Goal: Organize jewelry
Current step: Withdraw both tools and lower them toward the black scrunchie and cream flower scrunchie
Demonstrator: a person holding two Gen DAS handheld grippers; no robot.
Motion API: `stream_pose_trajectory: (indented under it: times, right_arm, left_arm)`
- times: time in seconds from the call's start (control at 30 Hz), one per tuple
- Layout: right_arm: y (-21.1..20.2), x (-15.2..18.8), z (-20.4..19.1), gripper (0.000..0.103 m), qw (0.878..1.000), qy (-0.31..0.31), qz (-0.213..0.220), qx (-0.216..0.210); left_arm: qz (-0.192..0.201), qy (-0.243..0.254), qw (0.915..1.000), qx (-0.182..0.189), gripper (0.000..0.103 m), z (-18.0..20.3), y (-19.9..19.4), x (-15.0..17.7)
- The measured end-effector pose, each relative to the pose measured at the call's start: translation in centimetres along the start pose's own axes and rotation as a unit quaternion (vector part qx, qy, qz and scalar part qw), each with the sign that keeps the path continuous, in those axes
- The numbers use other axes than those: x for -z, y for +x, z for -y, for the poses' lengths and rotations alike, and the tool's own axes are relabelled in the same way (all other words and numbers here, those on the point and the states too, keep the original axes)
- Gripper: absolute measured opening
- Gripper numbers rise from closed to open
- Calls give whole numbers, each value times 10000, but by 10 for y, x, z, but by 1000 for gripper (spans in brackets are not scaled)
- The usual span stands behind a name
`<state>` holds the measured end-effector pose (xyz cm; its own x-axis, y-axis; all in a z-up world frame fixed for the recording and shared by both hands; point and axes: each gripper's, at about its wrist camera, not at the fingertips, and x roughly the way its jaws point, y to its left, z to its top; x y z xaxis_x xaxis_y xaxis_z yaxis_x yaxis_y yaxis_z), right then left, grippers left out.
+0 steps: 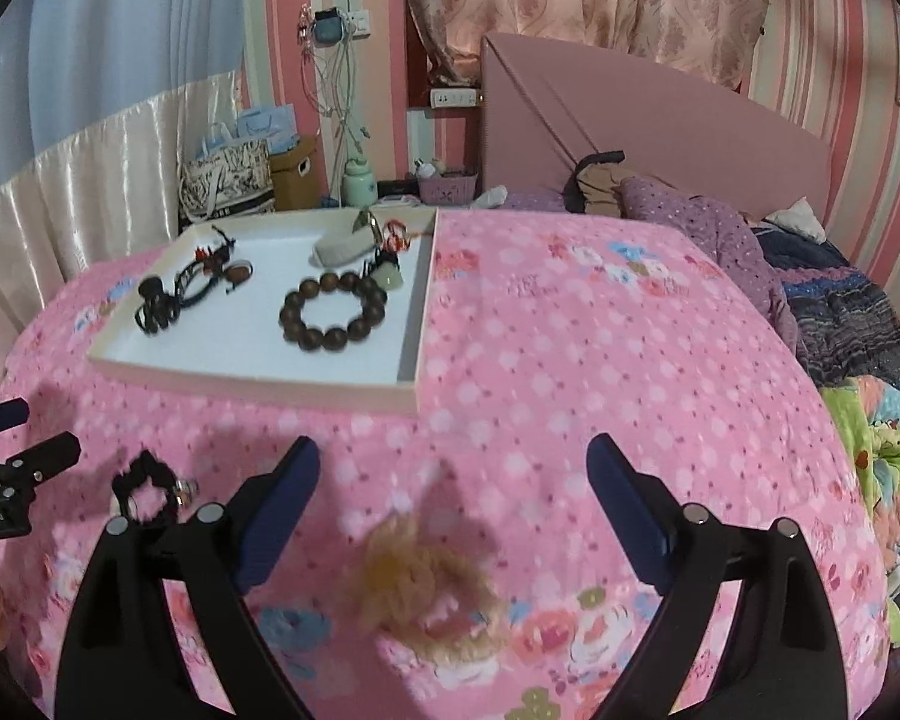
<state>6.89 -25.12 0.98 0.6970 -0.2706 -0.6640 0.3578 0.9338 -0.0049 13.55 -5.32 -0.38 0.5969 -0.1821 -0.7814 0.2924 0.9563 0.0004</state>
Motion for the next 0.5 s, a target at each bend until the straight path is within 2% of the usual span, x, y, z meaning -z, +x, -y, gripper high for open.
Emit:
stream_pose_trajectory:
  times: [0.5]
  right_arm:
    - [23,43,-5,90,9986,-172,-496,102]
  left_arm:
    - [-200,-101,9997,52,100,-1,26,21]
